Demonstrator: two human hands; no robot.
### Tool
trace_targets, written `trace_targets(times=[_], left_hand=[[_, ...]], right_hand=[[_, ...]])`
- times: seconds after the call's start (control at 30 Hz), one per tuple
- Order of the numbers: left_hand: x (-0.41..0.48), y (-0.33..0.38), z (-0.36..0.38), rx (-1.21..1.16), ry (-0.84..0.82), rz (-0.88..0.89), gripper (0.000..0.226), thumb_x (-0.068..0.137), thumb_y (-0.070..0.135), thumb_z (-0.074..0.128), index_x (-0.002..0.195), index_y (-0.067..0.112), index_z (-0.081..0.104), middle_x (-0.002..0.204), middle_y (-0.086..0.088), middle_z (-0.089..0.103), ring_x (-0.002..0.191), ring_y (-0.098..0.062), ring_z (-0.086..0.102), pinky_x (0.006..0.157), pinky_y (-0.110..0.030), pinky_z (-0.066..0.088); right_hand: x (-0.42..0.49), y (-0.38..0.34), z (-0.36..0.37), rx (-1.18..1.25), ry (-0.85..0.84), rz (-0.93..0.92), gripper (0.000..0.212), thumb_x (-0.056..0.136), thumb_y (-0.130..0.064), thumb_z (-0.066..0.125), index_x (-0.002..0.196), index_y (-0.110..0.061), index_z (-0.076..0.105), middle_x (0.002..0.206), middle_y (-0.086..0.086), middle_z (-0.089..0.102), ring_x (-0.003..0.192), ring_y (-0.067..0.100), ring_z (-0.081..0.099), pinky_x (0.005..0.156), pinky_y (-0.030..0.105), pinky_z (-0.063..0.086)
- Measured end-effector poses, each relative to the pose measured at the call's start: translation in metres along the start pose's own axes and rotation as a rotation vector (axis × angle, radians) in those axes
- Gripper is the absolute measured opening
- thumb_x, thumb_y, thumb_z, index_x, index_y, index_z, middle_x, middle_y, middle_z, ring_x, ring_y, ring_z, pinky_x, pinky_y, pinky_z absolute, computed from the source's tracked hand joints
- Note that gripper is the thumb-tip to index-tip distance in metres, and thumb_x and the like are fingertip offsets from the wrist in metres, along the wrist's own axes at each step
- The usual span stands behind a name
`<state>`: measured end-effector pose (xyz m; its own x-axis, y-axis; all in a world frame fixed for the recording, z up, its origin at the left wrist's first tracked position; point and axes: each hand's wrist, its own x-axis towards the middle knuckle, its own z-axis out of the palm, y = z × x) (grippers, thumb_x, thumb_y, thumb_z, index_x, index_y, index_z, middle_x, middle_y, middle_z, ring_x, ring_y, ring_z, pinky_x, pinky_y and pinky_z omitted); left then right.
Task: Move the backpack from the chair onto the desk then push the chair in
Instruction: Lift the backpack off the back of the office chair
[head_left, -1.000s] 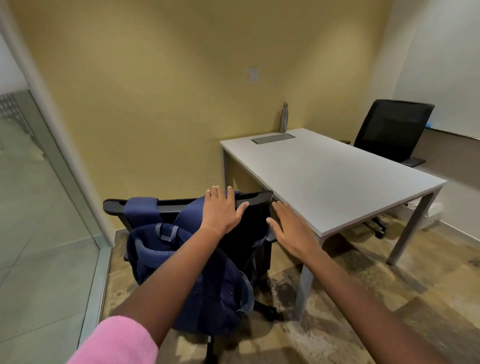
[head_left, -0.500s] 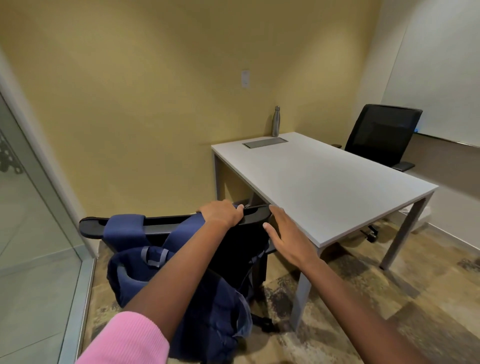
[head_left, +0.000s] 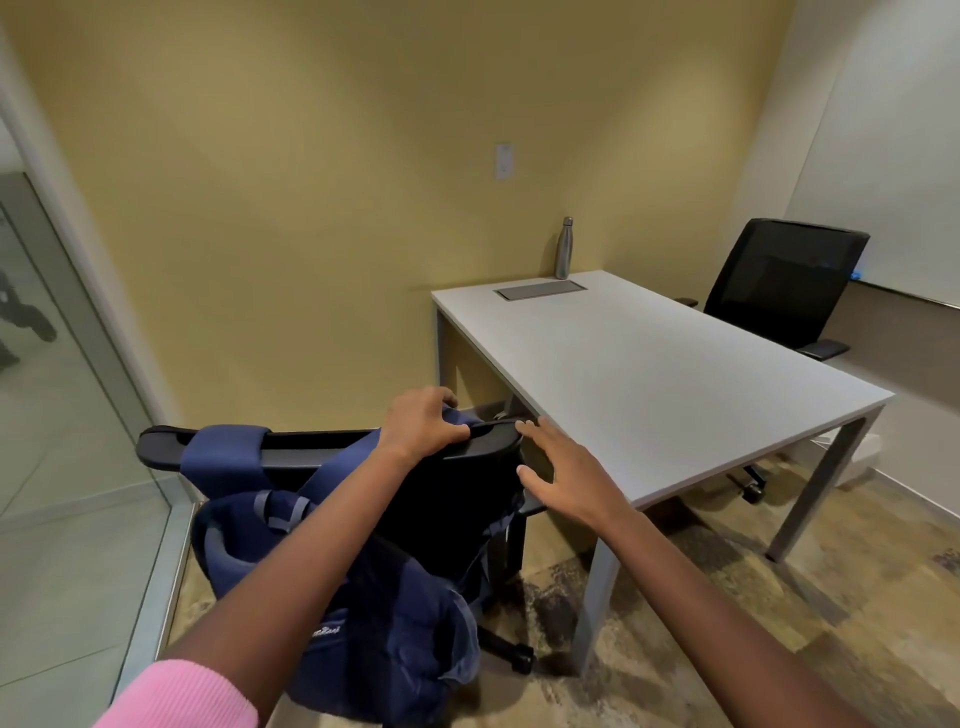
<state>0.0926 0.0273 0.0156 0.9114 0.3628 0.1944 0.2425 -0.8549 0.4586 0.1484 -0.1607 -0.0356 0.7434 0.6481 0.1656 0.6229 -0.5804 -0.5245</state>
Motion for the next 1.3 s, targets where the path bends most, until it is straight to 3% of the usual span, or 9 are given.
trace_targets(times=[0.2, 0.33, 0.5, 0.67, 0.77, 0.83, 0.9, 1.0, 1.3], left_hand=[[-0.004, -0.001, 0.003, -0.015, 0.076, 0.025, 0.035, 0.075, 0.028, 0.066, 0.105, 0.011, 0.061, 0.108, -0.012, 0.067, 0.101, -0.03, 0.059, 0.078, -0.035, 0.046], [-0.005, -0.002, 0.005, 0.005, 0.101, 0.008, 0.039, 0.076, 0.031, 0.065, 0.108, 0.011, 0.058, 0.109, -0.013, 0.066, 0.101, -0.032, 0.058, 0.077, -0.038, 0.046], [-0.006, -0.004, 0.009, 0.033, 0.147, 0.007, 0.049, 0.074, 0.034, 0.065, 0.117, 0.014, 0.052, 0.108, -0.015, 0.066, 0.1, -0.034, 0.059, 0.073, -0.038, 0.046], [-0.005, -0.007, 0.01, 0.037, 0.174, 0.011, 0.046, 0.073, 0.034, 0.065, 0.114, 0.018, 0.053, 0.105, -0.014, 0.067, 0.098, -0.034, 0.059, 0.074, -0.037, 0.045], [-0.004, -0.008, 0.011, 0.038, 0.167, 0.016, 0.049, 0.074, 0.035, 0.065, 0.118, 0.018, 0.051, 0.11, -0.013, 0.066, 0.102, -0.033, 0.058, 0.076, -0.037, 0.045], [-0.003, -0.008, 0.011, 0.034, 0.157, 0.016, 0.052, 0.075, 0.035, 0.066, 0.121, 0.018, 0.049, 0.112, -0.013, 0.065, 0.104, -0.033, 0.057, 0.076, -0.037, 0.044], [-0.002, -0.008, 0.01, 0.022, 0.14, 0.017, 0.054, 0.075, 0.035, 0.066, 0.123, 0.019, 0.048, 0.111, -0.014, 0.065, 0.103, -0.033, 0.057, 0.076, -0.037, 0.044], [-0.002, -0.006, 0.008, 0.0, 0.118, 0.014, 0.055, 0.076, 0.034, 0.066, 0.124, 0.019, 0.047, 0.107, -0.015, 0.065, 0.099, -0.034, 0.057, 0.077, -0.039, 0.045], [-0.008, 0.002, 0.008, -0.051, 0.132, 0.138, 0.041, 0.079, 0.031, 0.064, 0.116, 0.019, 0.053, 0.108, -0.007, 0.068, 0.096, -0.026, 0.061, 0.076, -0.039, 0.05]], right_hand=[[0.03, -0.01, -0.023, 0.049, 0.063, -0.067, 0.03, 0.095, -0.027, 0.044, 0.115, -0.016, 0.064, 0.121, 0.007, 0.066, 0.109, 0.019, 0.058, 0.087, 0.027, 0.044], [0.067, -0.025, -0.021, 0.113, -0.048, -0.038, 0.033, 0.097, -0.022, 0.037, 0.112, -0.007, 0.063, 0.121, 0.016, 0.063, 0.108, 0.029, 0.058, 0.097, 0.045, 0.047], [0.118, -0.041, -0.004, 0.007, -0.411, -0.041, 0.043, 0.1, -0.028, 0.03, 0.118, -0.001, 0.058, 0.128, 0.021, 0.057, 0.116, 0.034, 0.052, 0.102, 0.046, 0.04], [0.15, -0.033, 0.009, 0.067, -0.63, 0.005, 0.046, 0.1, -0.037, 0.029, 0.129, -0.009, 0.052, 0.139, 0.014, 0.05, 0.12, 0.025, 0.05, 0.108, 0.04, 0.036], [0.156, -0.015, 0.015, 0.195, -0.679, 0.068, 0.047, 0.1, -0.042, 0.026, 0.127, -0.014, 0.052, 0.129, 0.009, 0.055, 0.105, 0.012, 0.056, 0.094, 0.023, 0.044], [0.157, -0.007, 0.019, 0.337, -0.668, 0.144, 0.041, 0.099, -0.044, 0.028, 0.11, -0.02, 0.059, 0.112, 0.006, 0.06, 0.085, 0.002, 0.062, 0.07, 0.012, 0.051], [0.159, -0.001, 0.021, 0.447, -0.58, 0.172, 0.035, 0.097, -0.041, 0.036, 0.105, -0.02, 0.064, 0.115, 0.008, 0.063, 0.092, 0.01, 0.066, 0.081, 0.017, 0.054], [0.161, 0.007, 0.021, 0.446, -0.423, 0.17, 0.042, 0.094, -0.039, 0.046, 0.114, -0.007, 0.064, 0.123, 0.018, 0.063, 0.113, 0.03, 0.059, 0.106, 0.044, 0.042], [0.139, 0.021, -0.01, 0.468, -0.216, 0.083, 0.058, 0.092, -0.038, 0.051, 0.106, 0.019, 0.055, 0.096, 0.04, 0.057, 0.079, 0.026, 0.046, 0.078, 0.042, 0.043]])
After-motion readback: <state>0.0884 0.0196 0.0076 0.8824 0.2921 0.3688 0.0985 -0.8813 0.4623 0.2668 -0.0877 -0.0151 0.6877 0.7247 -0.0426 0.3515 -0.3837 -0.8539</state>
